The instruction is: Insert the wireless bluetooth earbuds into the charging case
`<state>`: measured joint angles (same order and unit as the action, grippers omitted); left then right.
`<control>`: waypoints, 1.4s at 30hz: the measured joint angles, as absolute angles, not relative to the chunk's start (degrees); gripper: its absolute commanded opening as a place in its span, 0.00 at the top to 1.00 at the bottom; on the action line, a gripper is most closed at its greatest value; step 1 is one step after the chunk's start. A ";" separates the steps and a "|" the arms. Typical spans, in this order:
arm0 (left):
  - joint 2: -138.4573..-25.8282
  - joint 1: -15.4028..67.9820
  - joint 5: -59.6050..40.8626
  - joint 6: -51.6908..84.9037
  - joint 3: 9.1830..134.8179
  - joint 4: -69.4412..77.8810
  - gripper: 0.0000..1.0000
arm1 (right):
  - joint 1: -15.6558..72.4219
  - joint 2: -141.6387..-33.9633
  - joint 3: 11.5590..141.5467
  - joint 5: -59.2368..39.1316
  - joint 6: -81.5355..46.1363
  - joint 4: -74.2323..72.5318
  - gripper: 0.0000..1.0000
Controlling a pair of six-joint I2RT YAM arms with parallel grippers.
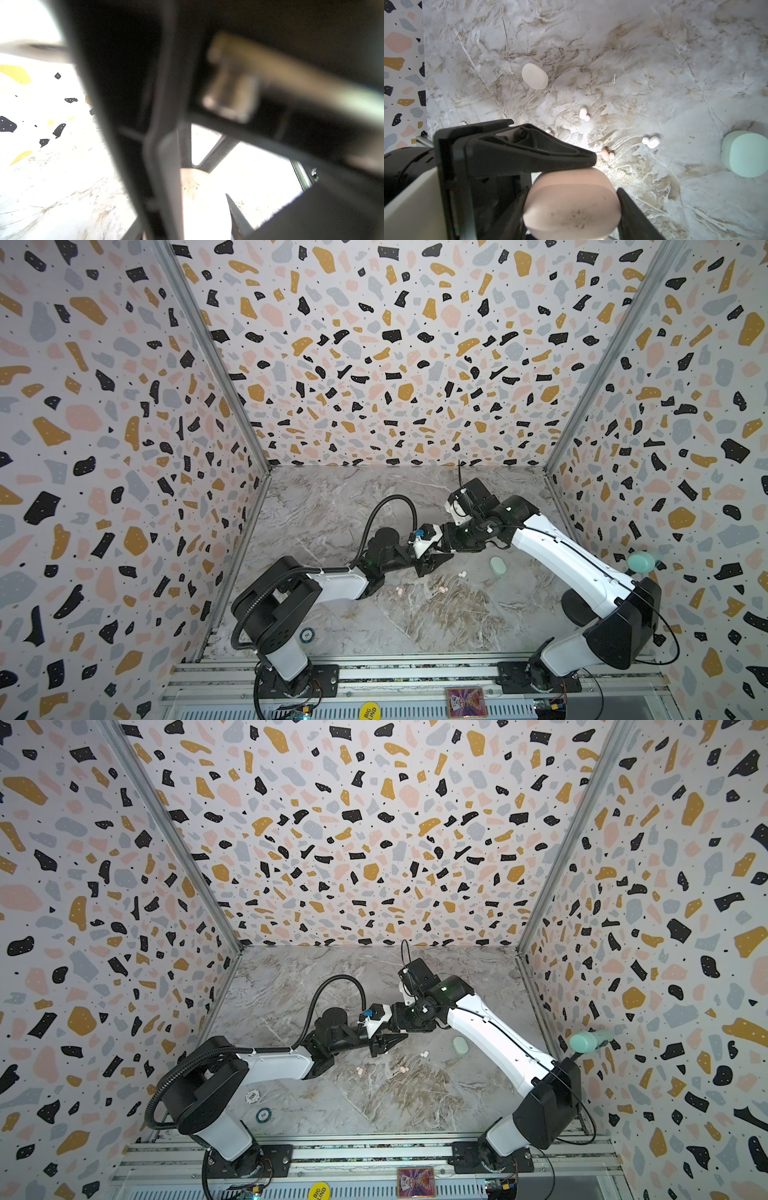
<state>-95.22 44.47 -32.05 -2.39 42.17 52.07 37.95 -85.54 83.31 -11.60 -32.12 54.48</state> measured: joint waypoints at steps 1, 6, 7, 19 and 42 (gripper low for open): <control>-95.22 44.47 -32.10 -2.39 42.17 52.07 0.49 | 37.95 -85.54 83.31 -11.60 -32.12 54.46 0.40; -95.22 44.47 -32.27 -2.46 42.19 52.01 0.47 | 37.95 -85.54 83.35 -11.70 -32.14 54.46 0.40; -95.22 44.47 -32.34 -2.48 42.22 51.96 0.47 | 37.93 -85.54 83.40 -11.73 -32.14 54.48 0.40; -95.22 44.47 -32.53 -3.05 42.28 51.92 0.48 | 37.89 -85.54 83.53 -11.88 -32.16 54.61 0.40; -95.04 44.47 -32.51 -5.28 42.28 51.05 0.47 | 37.10 -85.54 83.70 -13.54 -32.36 54.96 0.40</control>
<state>-95.04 44.47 -32.51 -5.28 42.28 51.05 37.10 -85.54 83.70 -13.54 -32.36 54.96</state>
